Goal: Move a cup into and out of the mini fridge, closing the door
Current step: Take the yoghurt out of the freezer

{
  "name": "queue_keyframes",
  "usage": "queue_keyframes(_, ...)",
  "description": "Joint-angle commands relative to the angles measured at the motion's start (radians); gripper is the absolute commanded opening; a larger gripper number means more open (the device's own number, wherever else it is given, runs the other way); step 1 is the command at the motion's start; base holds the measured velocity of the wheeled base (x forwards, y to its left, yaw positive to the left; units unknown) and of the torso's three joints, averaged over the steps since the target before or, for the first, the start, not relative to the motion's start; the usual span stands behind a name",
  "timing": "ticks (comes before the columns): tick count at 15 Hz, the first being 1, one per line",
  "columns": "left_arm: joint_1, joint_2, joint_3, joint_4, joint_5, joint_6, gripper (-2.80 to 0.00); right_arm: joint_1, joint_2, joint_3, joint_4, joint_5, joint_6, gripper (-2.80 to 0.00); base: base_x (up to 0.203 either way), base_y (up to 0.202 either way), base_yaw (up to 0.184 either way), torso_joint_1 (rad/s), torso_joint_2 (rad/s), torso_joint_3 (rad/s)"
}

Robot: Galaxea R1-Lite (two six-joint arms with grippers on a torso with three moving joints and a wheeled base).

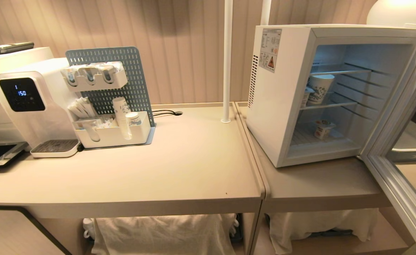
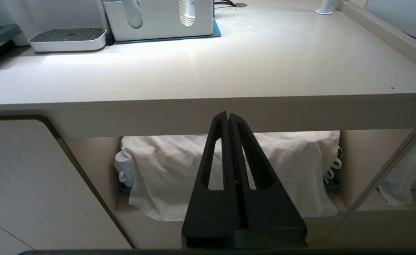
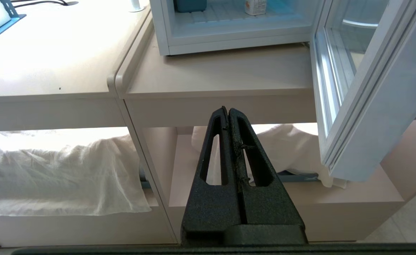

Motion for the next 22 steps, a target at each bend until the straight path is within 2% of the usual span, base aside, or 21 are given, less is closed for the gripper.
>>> queue_keyframes(1,0.0,0.0,0.002,0.0,0.0,0.0,-2.8,0.0,0.001,0.0,0.0,0.0,0.001,-2.8,0.0,0.0,0.0,0.0,0.0,0.0)
queue_keyframes(4,0.0,0.0,0.002,0.0,0.0,-0.002,-2.8,0.0,0.0,0.0,-0.001,-0.001,0.011,-2.8,0.061,0.0,0.0,0.0,0.0,0.002)
queue_keyframes(6,0.0,0.0,0.002,0.0,0.0,-0.002,-2.8,0.0,0.001,-0.056,0.007,-0.002,0.022,-2.8,0.045,0.0,0.002,0.001,0.01,0.001)
queue_keyframes(9,0.0,0.0,0.002,0.0,0.0,-0.002,-2.8,-0.001,0.106,-0.298,0.05,0.002,0.029,-2.8,0.0,0.0,0.0,0.0,0.0,0.0)
queue_keyframes(11,0.0,0.0,0.002,0.0,0.0,-0.002,-2.8,-0.004,0.332,-0.493,0.071,-0.002,0.057,-2.8,0.0,0.0,0.0,0.0,0.0,0.0)
queue_keyframes(14,0.0,0.0,0.0,0.003,0.0,0.002,-2.8,-0.005,0.771,-0.821,0.158,0.012,0.092,-2.8,0.0,0.0,0.0,0.0,0.0,0.0)
queue_keyframes(16,0.0,0.0,0.0,0.001,0.0,0.002,-2.8,-0.005,1.03,-0.97,0.21,0.081,0.1,-2.8,0.0,0.0,0.0,0.0,0.0,0.0)
queue_keyframes(18,0.0,0.0,0.0,0.001,0.0,0.002,-2.8,-0.012,1.241,-1.042,0.221,0.213,0.066,-2.8,0.0,0.0,0.0,0.0,0.0,0.0)
queue_keyframes(20,-0.001,0.0,0.0,0.0,0.0,0.002,-2.8,-0.018,1.404,-1.041,0.112,0.323,0.017,-2.8,0.0,0.0,0.0,0.0,0.0,0.0)
queue_keyframes(21,-0.001,0.0,0.002,-0.002,0.0,0.001,-2.8,-0.02,1.47,-1.025,-0.014,0.352,0.005,-2.8,0.0,0.0,0.0,0.0,0.0,0.0)
queue_keyframes(22,-0.001,0.0,0.0,-0.002,0.0,0.0,-2.8,-0.021,1.536,-1.005,-0.147,0.367,-0.005,0.0,0.0,0.0,0.0,0.0,0.0,0.0)
